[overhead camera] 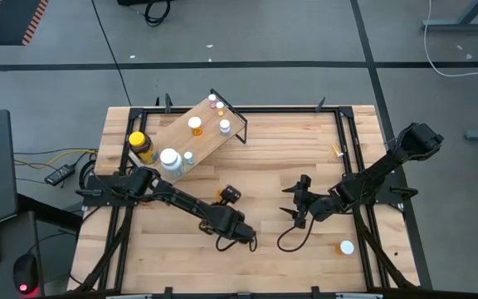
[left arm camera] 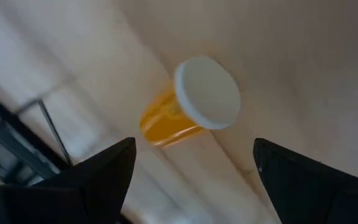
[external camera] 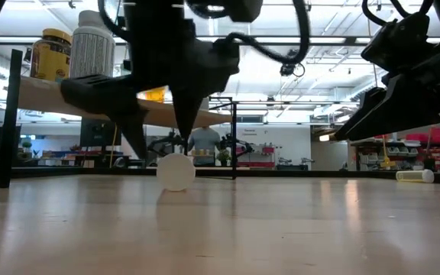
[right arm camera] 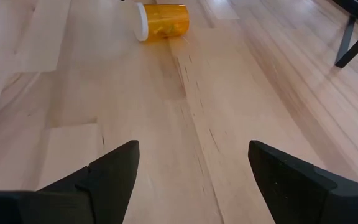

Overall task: Pick and place medicine bottles onto shelf by color
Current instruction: Put the top orange pill bottle on the shelf

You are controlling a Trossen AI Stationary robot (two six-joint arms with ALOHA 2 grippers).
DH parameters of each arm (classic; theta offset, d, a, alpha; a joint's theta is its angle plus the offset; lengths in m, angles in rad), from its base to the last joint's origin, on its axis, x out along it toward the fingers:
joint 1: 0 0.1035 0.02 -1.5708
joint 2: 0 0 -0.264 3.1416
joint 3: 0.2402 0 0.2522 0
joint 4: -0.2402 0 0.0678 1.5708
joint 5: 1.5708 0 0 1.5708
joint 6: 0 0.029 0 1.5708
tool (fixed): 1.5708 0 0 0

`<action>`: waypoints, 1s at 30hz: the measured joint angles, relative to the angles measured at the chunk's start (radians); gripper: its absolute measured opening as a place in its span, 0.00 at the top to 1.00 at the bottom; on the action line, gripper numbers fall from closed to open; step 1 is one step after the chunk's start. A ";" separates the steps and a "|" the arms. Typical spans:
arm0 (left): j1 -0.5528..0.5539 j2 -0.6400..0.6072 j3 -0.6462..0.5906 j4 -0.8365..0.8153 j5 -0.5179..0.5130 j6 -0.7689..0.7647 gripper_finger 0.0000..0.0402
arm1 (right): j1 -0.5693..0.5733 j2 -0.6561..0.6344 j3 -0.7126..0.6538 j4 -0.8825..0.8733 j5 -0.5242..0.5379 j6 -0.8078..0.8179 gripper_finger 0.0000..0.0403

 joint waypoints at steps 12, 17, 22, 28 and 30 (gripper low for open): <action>-0.027 -0.001 -0.135 0.173 -0.134 0.427 0.17 | 0.000 0.000 0.000 -0.003 -0.004 0.000 0.23; -0.043 -0.001 -0.135 0.179 -0.149 0.433 0.17 | 0.000 0.000 0.000 -0.004 -0.004 0.000 0.23; -0.075 -0.001 -0.135 0.229 -0.164 0.472 0.17 | 0.000 0.000 0.000 -0.005 -0.004 0.000 0.23; -0.092 -0.001 -0.135 0.240 -0.170 0.497 0.18 | 0.000 0.000 0.000 -0.005 -0.004 0.001 0.23; -0.085 -0.001 -0.135 0.241 -0.173 0.485 0.18 | 0.000 0.000 0.000 -0.005 -0.004 0.001 0.23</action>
